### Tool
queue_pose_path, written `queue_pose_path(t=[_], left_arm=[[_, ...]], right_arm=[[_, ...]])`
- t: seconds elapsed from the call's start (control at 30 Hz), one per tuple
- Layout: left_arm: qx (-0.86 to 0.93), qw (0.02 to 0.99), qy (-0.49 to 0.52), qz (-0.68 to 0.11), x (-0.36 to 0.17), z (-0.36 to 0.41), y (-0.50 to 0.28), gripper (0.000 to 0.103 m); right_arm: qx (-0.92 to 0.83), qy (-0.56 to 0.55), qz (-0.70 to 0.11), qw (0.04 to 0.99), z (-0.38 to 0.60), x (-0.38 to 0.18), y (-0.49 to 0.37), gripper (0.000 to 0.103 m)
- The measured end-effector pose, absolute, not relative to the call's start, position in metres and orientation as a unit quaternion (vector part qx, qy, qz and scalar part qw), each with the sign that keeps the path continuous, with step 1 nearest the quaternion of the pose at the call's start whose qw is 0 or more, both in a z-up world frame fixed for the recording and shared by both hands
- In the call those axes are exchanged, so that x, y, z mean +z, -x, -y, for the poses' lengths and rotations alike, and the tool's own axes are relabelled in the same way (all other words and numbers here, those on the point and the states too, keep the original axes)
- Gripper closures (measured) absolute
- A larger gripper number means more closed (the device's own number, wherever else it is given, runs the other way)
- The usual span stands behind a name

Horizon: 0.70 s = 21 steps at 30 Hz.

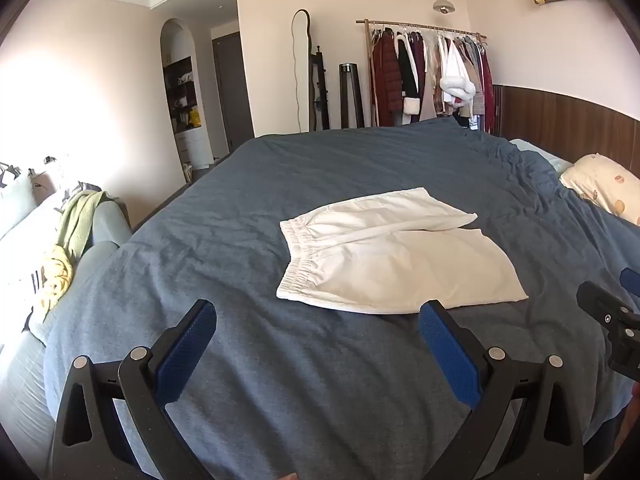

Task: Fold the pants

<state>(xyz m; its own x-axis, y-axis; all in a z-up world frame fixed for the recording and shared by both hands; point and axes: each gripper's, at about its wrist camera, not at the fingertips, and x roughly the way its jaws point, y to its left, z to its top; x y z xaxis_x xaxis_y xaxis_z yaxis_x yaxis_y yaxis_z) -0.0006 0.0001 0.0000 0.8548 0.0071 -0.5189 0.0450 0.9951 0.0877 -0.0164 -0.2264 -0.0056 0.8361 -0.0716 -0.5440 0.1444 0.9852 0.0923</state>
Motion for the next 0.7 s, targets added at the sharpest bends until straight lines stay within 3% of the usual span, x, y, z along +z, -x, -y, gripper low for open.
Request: queue_pose_path(t=[0.7], left_arm=[[-0.016,0.968,-0.060,-0.245,0.0048,0.0008,0.0060,0.000]], right_arm=[[-0.059,-0.060,-0.275,0.958,0.2225,-0.0063,0.0166,0.001]])
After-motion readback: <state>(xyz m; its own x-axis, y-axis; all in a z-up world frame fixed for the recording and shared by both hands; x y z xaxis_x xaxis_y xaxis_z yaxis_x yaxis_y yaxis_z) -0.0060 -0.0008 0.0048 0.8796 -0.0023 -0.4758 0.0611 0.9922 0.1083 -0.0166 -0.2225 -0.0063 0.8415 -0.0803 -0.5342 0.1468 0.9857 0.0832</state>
